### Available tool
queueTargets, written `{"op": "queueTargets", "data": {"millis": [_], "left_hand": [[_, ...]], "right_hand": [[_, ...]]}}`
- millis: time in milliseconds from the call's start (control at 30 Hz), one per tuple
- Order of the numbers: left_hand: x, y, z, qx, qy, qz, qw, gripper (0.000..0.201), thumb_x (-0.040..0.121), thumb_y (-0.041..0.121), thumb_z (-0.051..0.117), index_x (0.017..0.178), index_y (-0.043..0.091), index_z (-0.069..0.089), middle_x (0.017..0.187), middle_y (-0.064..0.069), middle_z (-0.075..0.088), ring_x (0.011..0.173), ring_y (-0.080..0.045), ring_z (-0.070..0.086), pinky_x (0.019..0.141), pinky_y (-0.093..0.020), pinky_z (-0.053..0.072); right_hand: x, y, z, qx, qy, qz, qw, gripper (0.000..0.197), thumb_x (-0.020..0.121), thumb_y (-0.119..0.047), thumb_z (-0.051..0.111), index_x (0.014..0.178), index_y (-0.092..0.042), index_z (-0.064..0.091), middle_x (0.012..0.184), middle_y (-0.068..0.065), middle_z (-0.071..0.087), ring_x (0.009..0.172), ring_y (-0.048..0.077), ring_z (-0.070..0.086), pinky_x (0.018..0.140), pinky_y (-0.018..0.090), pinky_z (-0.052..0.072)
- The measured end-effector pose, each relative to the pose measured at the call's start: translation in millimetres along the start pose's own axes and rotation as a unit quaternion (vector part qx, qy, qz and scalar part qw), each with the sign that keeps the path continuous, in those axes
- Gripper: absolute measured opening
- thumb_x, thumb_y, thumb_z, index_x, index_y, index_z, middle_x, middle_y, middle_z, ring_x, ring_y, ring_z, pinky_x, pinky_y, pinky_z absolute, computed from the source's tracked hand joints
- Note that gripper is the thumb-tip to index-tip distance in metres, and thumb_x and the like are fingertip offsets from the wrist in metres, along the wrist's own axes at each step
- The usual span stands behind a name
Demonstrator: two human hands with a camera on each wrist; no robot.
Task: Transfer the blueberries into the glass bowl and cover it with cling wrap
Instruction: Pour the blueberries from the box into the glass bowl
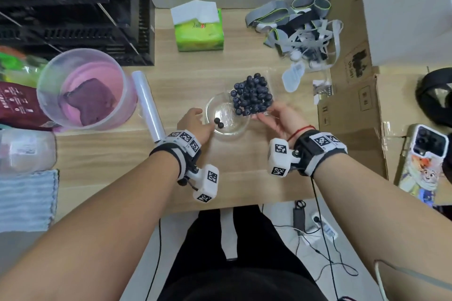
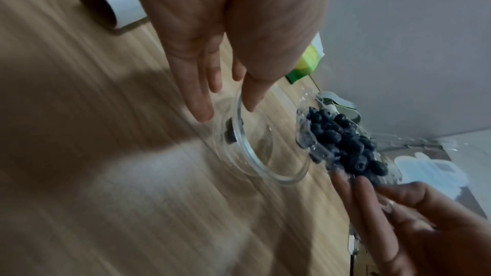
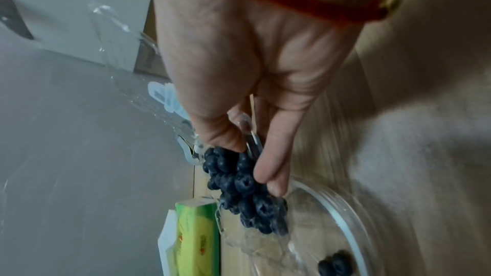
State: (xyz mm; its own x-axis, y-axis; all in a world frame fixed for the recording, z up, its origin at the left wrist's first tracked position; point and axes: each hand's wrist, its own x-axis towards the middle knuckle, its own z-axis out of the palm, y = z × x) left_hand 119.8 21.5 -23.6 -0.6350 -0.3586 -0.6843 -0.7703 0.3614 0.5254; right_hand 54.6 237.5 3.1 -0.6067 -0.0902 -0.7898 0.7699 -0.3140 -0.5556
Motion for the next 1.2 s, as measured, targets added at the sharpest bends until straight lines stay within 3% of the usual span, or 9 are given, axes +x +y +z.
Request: {"op": "queueTargets", "data": {"millis": [67,200,300,333,467,633,833,1033,1200], "left_hand": [[4,0,4,-0.028,-0.029,-0.018,0.999,0.067,0.078,0.025,0.077,0.138,0.024,0.047,0.126,-0.001,0.063,0.106,-0.023,0.065,0.099,-0.038,0.052],[9,8,11,-0.041,-0.053,-0.013,0.998,0.078,0.072,0.007,0.083,0.139,0.021,0.046,0.118,0.007,0.054,0.102,-0.016,0.055,0.091,-0.024,0.046],[12,15,13,-0.093,-0.039,-0.012,0.995,0.073,0.071,0.006,0.079,0.136,0.026,0.05,0.125,0.0,0.06,0.104,-0.026,0.063,0.091,-0.039,0.056],[12,17,13,-0.115,-0.026,-0.013,0.993,0.066,0.074,0.007,0.073,0.133,0.03,0.052,0.126,-0.005,0.062,0.098,-0.03,0.067,0.083,-0.043,0.06],[7,35,9,-0.14,0.006,0.013,0.99,0.048,0.083,0.005,0.058,0.114,0.04,0.049,0.111,-0.013,0.065,0.063,-0.024,0.07,0.055,-0.034,0.062],[5,49,9,-0.173,0.012,0.011,0.985,0.048,0.087,0.004,0.06,0.116,0.041,0.051,0.112,-0.011,0.063,0.068,-0.027,0.071,0.055,-0.038,0.062],[5,52,13,-0.184,0.016,0.01,0.983,0.053,0.085,0.005,0.06,0.124,0.04,0.051,0.108,-0.004,0.06,0.044,-0.01,0.067,0.068,-0.044,0.063],[-3,57,13,-0.213,0.001,0.016,0.977,0.046,0.088,0.008,0.062,0.118,0.04,0.05,0.1,-0.003,0.059,0.054,-0.021,0.071,0.067,-0.046,0.063],[-6,59,13,-0.221,-0.012,0.016,0.975,0.049,0.087,0.004,0.059,0.117,0.043,0.048,0.115,-0.009,0.061,0.064,-0.033,0.074,0.067,-0.044,0.063]], "right_hand": [[2,3,-2,-0.03,-0.002,-0.004,1.0,0.018,0.094,0.001,0.054,0.11,0.006,0.059,0.103,0.028,0.072,0.098,0.035,0.073,0.072,0.03,0.062],[7,8,-5,-0.063,0.006,-0.008,0.998,0.012,0.093,0.004,0.055,0.104,0.006,0.059,0.099,0.032,0.072,0.09,0.037,0.074,0.074,0.03,0.062],[9,7,-8,-0.074,0.001,-0.01,0.997,0.013,0.093,0.003,0.055,0.105,0.007,0.06,0.098,0.031,0.072,0.084,0.034,0.075,0.071,0.026,0.063],[9,6,-10,-0.079,-0.002,-0.014,0.997,0.018,0.093,0.002,0.055,0.11,0.007,0.06,0.1,0.03,0.072,0.086,0.034,0.074,0.073,0.027,0.062],[8,-4,-7,-0.075,-0.003,-0.04,0.996,0.023,0.094,0.003,0.054,0.115,0.008,0.061,0.101,0.031,0.072,0.08,0.031,0.073,0.068,0.024,0.062],[5,-19,6,-0.113,0.014,-0.058,0.992,0.014,0.093,-0.003,0.057,0.1,0.006,0.064,0.097,0.029,0.072,0.081,0.035,0.073,0.072,0.027,0.062],[7,-27,16,-0.207,0.018,-0.073,0.975,0.024,0.094,-0.017,0.063,0.098,0.006,0.066,0.098,0.024,0.074,0.082,0.035,0.076,0.07,0.027,0.062],[13,-26,22,-0.368,0.033,-0.154,0.916,0.031,0.094,-0.022,0.062,0.118,-0.004,0.07,0.113,0.01,0.074,0.07,0.019,0.077,0.072,0.028,0.062],[6,-35,34,-0.517,0.048,-0.27,0.811,0.028,0.087,-0.025,0.061,0.102,-0.008,0.075,0.082,0.009,0.078,0.069,0.019,0.075,0.079,0.038,0.06]]}}
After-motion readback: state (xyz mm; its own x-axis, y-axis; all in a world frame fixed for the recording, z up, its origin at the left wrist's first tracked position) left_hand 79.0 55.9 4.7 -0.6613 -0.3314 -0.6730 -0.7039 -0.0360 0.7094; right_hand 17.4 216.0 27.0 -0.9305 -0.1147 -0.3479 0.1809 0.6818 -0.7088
